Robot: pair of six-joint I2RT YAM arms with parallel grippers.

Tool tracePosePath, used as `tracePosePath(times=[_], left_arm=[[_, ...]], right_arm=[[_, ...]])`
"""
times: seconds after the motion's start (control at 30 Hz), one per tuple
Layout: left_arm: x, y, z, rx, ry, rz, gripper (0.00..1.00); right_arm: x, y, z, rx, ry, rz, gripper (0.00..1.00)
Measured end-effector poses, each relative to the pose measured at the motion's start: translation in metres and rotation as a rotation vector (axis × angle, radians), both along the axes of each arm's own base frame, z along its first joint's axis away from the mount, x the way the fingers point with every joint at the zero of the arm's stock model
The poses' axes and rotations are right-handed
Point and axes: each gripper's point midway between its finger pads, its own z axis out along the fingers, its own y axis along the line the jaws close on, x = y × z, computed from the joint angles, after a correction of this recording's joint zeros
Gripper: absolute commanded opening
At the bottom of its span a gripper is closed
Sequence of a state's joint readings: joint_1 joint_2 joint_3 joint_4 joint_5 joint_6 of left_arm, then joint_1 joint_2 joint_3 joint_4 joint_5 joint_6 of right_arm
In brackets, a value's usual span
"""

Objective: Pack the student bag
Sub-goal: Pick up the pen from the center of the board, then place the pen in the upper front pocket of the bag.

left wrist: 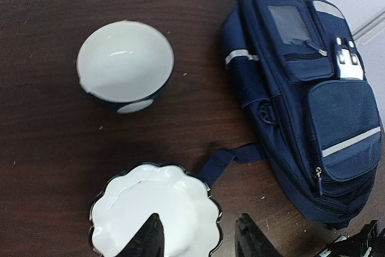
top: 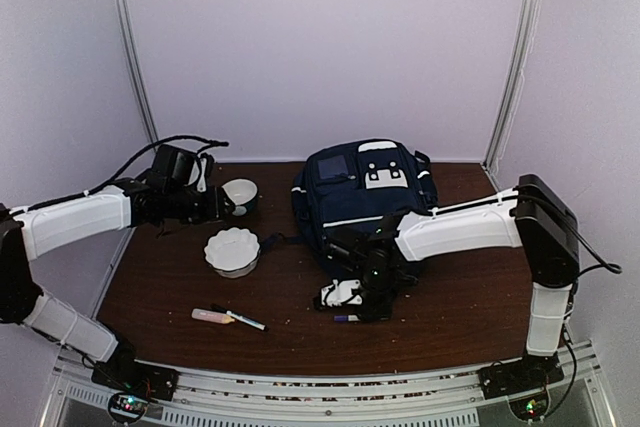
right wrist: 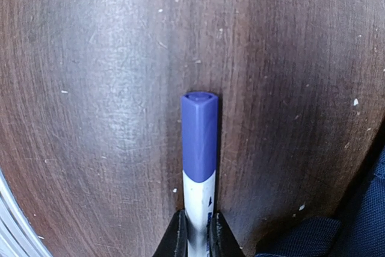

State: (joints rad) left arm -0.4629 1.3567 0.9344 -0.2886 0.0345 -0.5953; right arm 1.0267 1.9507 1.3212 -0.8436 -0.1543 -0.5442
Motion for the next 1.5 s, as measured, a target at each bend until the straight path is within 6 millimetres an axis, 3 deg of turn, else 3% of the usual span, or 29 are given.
tracePosePath(times=[0.1, 0.17, 0.3, 0.47, 0.7, 0.87, 1.0, 1.13, 1.27, 1.5], left_arm=[[0.010, -0.026, 0.013, 0.028, -0.055, -0.104, 0.43], [0.017, -0.055, 0.026, 0.049, -0.113, -0.200, 0.44], [0.022, -0.115, 0.043, 0.091, -0.246, -0.400, 0.44], [0.018, -0.179, 0.049, 0.106, -0.342, -0.640, 0.44], [0.006, -0.249, 0.038, 0.217, -0.470, -0.912, 0.45], [-0.015, -0.300, 0.014, 0.387, -0.549, -1.121, 0.45], [-0.025, -0.316, -0.015, 0.528, -0.567, -1.231, 0.46], [-0.027, -0.316, -0.038, 0.631, -0.562, -1.290, 0.46], [-0.018, -0.317, -0.045, 0.696, -0.574, -1.297, 0.45], [-0.009, -0.323, -0.049, 0.770, -0.580, -1.282, 0.20]], right_arm=[[0.001, -0.004, 0.003, 0.001, 0.011, -0.005, 0.07], [0.003, -0.009, 0.012, 0.012, 0.016, -0.012, 0.07], [0.009, -0.018, 0.049, 0.087, -0.014, -0.010, 0.07], [0.017, -0.040, 0.094, 0.190, -0.020, -0.051, 0.07], [0.028, -0.117, 0.098, 0.165, 0.013, -0.222, 0.07], [0.028, -0.144, 0.106, 0.188, -0.002, -0.289, 0.07], [0.024, -0.153, 0.107, 0.203, -0.007, -0.313, 0.07], [0.017, -0.158, 0.098, 0.187, 0.015, -0.319, 0.07], [0.014, -0.161, 0.093, 0.177, 0.025, -0.319, 0.07], [0.017, -0.159, 0.095, 0.186, 0.013, -0.317, 0.08]])
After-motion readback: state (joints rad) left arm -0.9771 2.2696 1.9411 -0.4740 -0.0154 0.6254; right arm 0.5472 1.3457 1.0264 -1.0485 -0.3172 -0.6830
